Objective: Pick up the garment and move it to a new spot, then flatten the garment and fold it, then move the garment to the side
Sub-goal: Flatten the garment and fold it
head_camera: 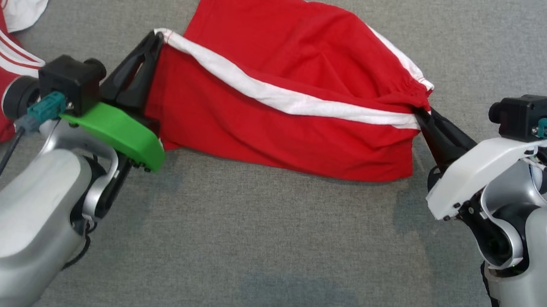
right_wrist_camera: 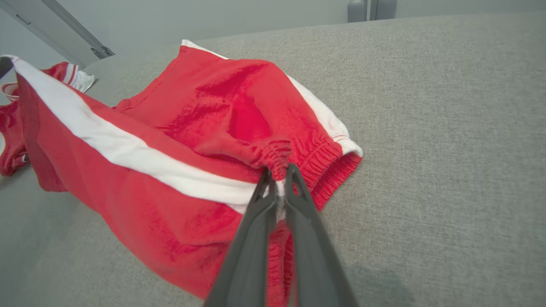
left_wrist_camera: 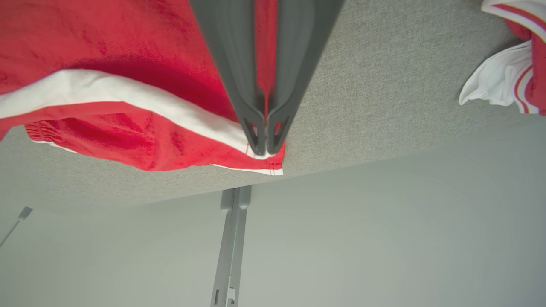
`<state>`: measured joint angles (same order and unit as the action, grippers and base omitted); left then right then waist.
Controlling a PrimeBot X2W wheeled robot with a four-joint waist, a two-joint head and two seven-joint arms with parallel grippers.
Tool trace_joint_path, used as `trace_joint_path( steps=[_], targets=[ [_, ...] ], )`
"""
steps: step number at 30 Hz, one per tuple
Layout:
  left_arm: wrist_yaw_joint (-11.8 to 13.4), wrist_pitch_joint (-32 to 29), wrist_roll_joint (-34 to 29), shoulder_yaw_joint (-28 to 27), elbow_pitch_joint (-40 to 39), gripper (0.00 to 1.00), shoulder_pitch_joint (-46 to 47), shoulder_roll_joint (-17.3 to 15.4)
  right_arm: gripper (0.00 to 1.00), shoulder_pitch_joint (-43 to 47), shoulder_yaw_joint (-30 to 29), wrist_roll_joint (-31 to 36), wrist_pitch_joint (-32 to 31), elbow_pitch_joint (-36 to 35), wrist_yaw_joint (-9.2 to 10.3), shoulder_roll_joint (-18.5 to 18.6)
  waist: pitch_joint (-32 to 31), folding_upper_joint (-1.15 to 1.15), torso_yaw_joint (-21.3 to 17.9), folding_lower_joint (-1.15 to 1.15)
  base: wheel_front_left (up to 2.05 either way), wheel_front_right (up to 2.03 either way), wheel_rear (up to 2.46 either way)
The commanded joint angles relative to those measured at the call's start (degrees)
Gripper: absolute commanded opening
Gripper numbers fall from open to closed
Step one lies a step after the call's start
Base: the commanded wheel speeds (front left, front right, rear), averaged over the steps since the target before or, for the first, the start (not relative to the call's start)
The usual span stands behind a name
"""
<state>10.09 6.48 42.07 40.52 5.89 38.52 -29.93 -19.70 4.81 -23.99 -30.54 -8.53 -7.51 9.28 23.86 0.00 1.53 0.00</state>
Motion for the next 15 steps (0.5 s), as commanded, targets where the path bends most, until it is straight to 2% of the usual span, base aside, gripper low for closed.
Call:
trace_joint_path(
  steps=[1, 15],
  targets=[
    [-1.19, -0.05, -1.63, 0.04, 2.60, 0.00, 4.68, 0.53, 0.00, -2.58, 0.33, 0.56, 1.17, 0.62, 0.04, -1.03, 5.41, 0.00, -2.60, 0.00, 0.00, 0.00, 0.00],
    [-4.97, -1.44, -4.47, -0.62, 11.62, 0.00, 20.58, 2.07, 0.00, -9.13, 0.67, -0.70, 7.92, 2.80, 0.03, -4.91, 11.28, 0.00, -5.42, 0.00, 0.00, 0.00, 0.00]
  ],
)
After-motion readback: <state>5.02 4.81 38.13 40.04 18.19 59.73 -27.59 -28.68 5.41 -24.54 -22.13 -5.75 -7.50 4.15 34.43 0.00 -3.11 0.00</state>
